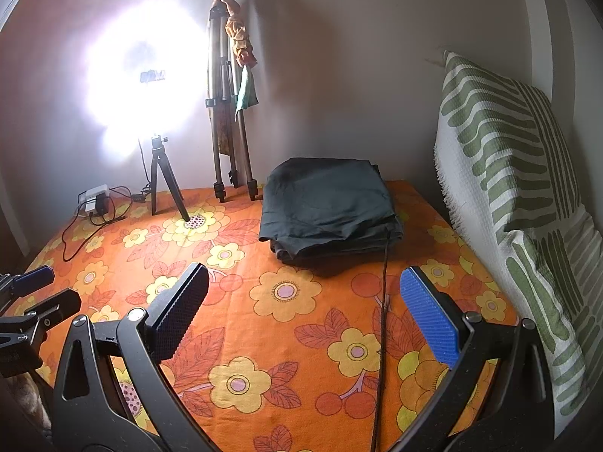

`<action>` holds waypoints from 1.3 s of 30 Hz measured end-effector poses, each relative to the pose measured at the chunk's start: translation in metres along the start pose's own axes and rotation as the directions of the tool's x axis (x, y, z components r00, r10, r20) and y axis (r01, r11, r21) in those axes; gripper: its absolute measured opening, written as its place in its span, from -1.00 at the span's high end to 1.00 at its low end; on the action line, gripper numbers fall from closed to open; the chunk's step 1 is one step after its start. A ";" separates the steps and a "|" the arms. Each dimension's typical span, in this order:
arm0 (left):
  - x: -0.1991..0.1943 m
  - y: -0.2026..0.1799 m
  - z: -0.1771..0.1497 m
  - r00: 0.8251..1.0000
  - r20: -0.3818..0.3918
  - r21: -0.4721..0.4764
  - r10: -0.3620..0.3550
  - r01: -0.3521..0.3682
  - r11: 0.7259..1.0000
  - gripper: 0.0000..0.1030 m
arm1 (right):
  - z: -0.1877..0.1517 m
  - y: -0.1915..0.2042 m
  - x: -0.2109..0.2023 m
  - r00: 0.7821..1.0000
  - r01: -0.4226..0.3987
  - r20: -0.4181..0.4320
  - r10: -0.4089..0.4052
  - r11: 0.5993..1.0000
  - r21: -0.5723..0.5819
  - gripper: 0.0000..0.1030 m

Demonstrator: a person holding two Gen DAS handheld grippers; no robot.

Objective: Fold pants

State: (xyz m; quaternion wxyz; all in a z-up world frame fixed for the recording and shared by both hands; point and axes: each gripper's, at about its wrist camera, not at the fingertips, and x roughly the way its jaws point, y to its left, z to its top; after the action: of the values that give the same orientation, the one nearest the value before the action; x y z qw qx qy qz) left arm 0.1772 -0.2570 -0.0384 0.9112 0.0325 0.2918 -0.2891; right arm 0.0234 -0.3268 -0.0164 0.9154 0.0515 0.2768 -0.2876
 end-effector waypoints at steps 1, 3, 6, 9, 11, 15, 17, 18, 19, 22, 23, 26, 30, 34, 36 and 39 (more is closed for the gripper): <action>0.000 0.000 0.000 1.000 -0.001 0.000 0.000 0.000 1.000 -0.58 | 0.000 0.000 0.000 1.000 -0.001 0.000 0.001 1.000 0.000 -1.00; 0.000 0.000 0.000 1.000 0.000 0.002 0.003 -0.003 1.000 -0.58 | 0.000 0.000 0.000 1.000 -0.002 0.001 0.002 1.000 0.000 -1.00; -0.001 0.000 0.000 1.000 0.001 0.002 0.004 -0.004 1.000 -0.58 | 0.000 0.001 0.000 1.000 -0.003 0.000 0.003 1.000 -0.001 -1.00; -0.001 0.000 0.001 1.000 0.000 0.003 0.006 -0.006 1.000 -0.58 | 0.001 0.002 -0.001 1.000 -0.002 0.000 0.002 1.000 -0.004 -1.00; -0.002 0.000 0.001 1.000 0.000 0.002 0.006 -0.006 1.000 -0.58 | 0.001 0.002 -0.001 1.000 -0.002 0.000 0.002 1.000 -0.002 -1.00; -0.002 0.000 0.000 1.000 0.002 0.003 0.011 -0.011 1.000 -0.59 | 0.000 0.002 -0.001 1.000 -0.002 0.001 0.002 1.000 0.001 -1.00; -0.003 0.001 0.001 1.000 0.005 0.000 0.018 -0.018 1.000 -0.59 | 0.001 0.003 -0.001 1.000 -0.003 0.000 0.003 1.000 0.000 -1.00; -0.003 0.001 0.001 1.000 0.005 0.000 0.020 -0.020 1.000 -0.59 | 0.001 0.003 -0.001 1.000 -0.003 0.000 0.003 1.000 -0.001 -1.00; -0.003 0.002 0.001 1.000 0.005 -0.001 0.021 -0.021 1.000 -0.59 | 0.000 0.003 -0.001 1.000 -0.003 0.000 0.003 1.000 -0.001 -1.00; -0.003 0.002 0.001 1.000 0.007 0.002 0.025 -0.025 1.000 -0.59 | 0.000 0.003 -0.001 1.000 -0.002 -0.001 0.002 1.000 0.000 -1.00; -0.003 0.002 0.001 1.000 0.007 0.003 0.026 -0.026 1.000 -0.59 | 0.000 0.004 -0.001 1.000 -0.004 -0.002 0.004 1.000 -0.002 -1.00; -0.004 0.001 0.000 1.000 0.007 0.003 0.027 -0.027 1.000 -0.59 | 0.000 0.004 0.000 1.000 -0.007 -0.003 0.007 1.000 -0.001 -1.00; -0.003 0.001 0.000 1.000 0.005 0.002 0.028 -0.028 1.000 -0.59 | 0.000 0.004 0.001 1.000 -0.008 -0.004 0.008 1.000 -0.003 -1.00; -0.004 0.002 -0.001 1.000 0.006 0.001 0.031 -0.031 1.000 -0.59 | 0.000 0.004 0.001 1.000 -0.008 -0.003 0.008 1.000 -0.005 -1.00; -0.005 0.001 -0.001 0.999 0.007 0.003 0.031 -0.031 1.000 -0.59 | 0.000 0.004 0.001 1.000 -0.008 -0.003 0.008 1.000 -0.005 -1.00; -0.005 0.001 -0.001 0.999 0.010 0.007 0.036 -0.036 0.999 -0.59 | -0.001 0.005 0.001 1.000 -0.012 -0.005 0.012 1.000 -0.003 -1.00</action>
State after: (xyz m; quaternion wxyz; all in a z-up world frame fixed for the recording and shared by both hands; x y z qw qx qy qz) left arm 0.1736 -0.2535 -0.0367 0.9176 0.0397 0.2855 -0.2737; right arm 0.0262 -0.3232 -0.0179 0.9165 0.0522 0.2793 -0.2817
